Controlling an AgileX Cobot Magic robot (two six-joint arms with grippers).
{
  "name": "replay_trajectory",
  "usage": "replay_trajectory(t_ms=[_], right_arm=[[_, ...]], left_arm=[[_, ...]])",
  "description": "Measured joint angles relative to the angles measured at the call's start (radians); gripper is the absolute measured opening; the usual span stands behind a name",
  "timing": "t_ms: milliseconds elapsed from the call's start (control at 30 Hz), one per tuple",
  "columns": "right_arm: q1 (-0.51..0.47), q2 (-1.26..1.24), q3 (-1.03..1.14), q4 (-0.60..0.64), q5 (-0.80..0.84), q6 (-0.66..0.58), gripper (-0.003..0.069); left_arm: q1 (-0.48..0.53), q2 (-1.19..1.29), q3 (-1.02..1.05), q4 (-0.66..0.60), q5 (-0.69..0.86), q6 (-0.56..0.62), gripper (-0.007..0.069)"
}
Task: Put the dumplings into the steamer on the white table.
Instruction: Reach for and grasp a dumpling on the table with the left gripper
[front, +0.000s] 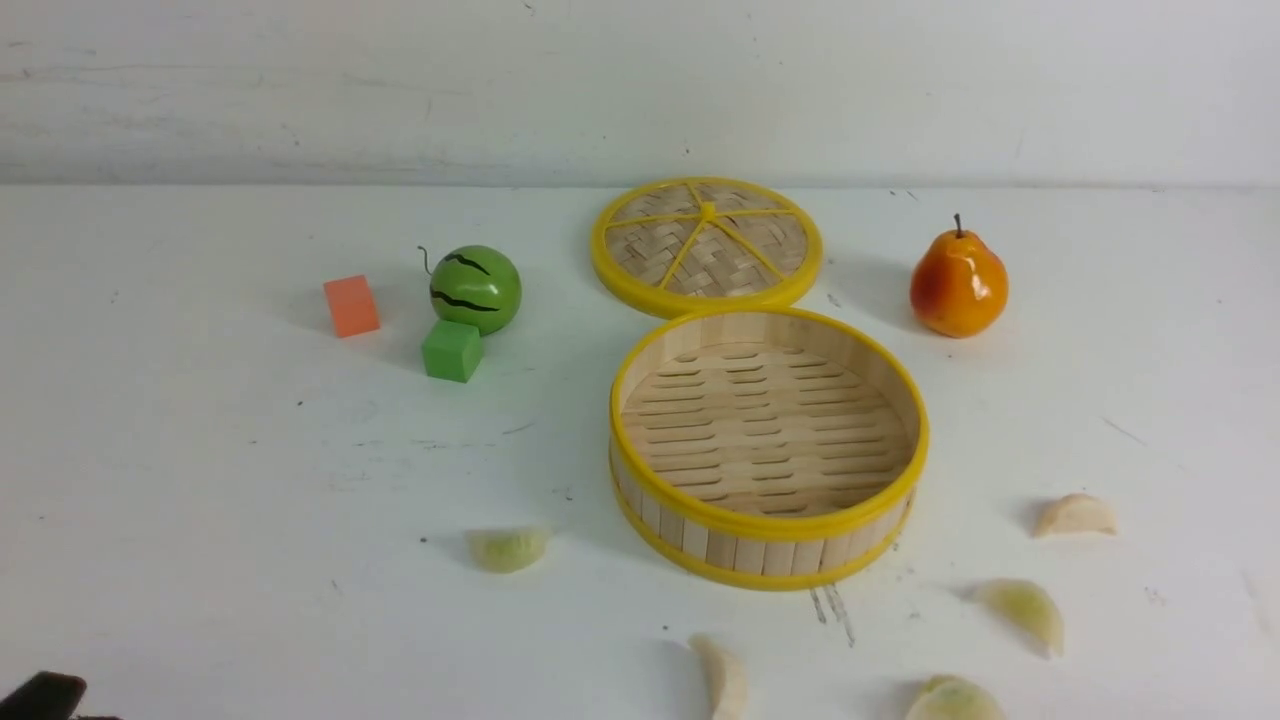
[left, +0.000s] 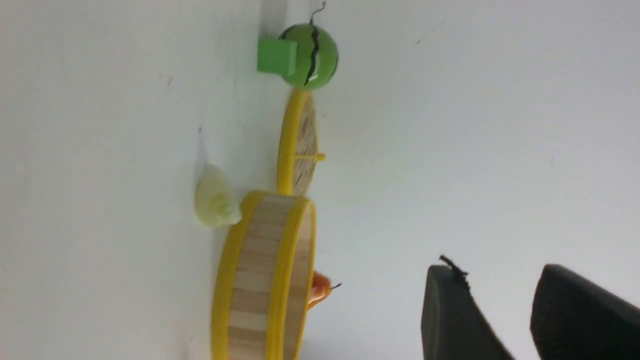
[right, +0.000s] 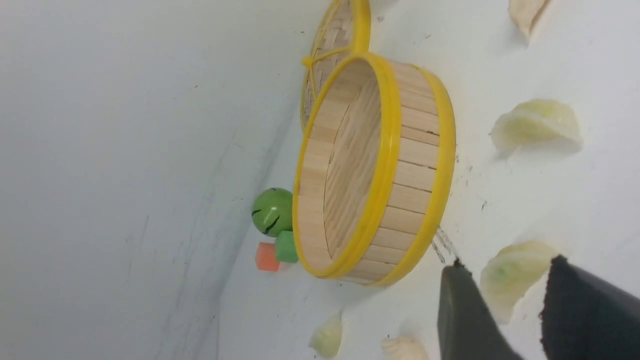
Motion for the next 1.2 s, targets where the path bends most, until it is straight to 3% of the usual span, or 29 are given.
replay_trajectory(t_ms=[133, 200, 333, 433, 567, 667, 800, 933, 1200], right_arm=[[0.000, 0.000, 0.000, -0.005, -0.002, -0.039, 0.0240], [0.000, 0.000, -0.012, -0.007, -0.002, -0.113, 0.0240], [0.000, 0.003, -0.097, -0.007, -0.035, -0.285, 0.0235], [0.000, 0.056, -0.177, -0.006, -0.062, -0.388, 0.0191], [0.000, 0.237, -0.329, -0.024, -0.052, -0.598, 0.0047], [0.000, 0.415, -0.474, -0.045, 0.039, -0.786, -0.0016], [0.004, 0.657, -0.659, -0.068, 0.262, -0.998, -0.0020], [0.053, 0.818, -0.750, -0.066, 0.397, -1.056, -0.0020], [0.200, 0.929, -0.771, -0.060, 0.420, -1.093, -0.0018]], left_arm=[[0.000, 0.000, -0.105, 0.002, 0.118, 0.250, 0.0237], [0.000, 0.000, -0.207, 0.005, 0.173, 0.462, 0.0237], [0.000, 0.086, -0.404, 0.080, 0.292, 0.696, 0.0195], [0.000, 0.226, -0.519, 0.197, 0.410, 0.727, 0.0118], [-0.004, 0.427, -0.678, 0.410, 0.588, 0.738, -0.0015], [-0.039, 0.537, -0.777, 0.547, 0.689, 0.727, -0.0014], [-0.142, 0.717, -0.912, 0.728, 0.852, 0.703, -0.0014], [-0.256, 0.883, -1.010, 0.818, 0.968, 0.702, -0.0014], [-0.453, 1.258, -1.191, 0.870, 0.981, 0.784, 0.0019]])
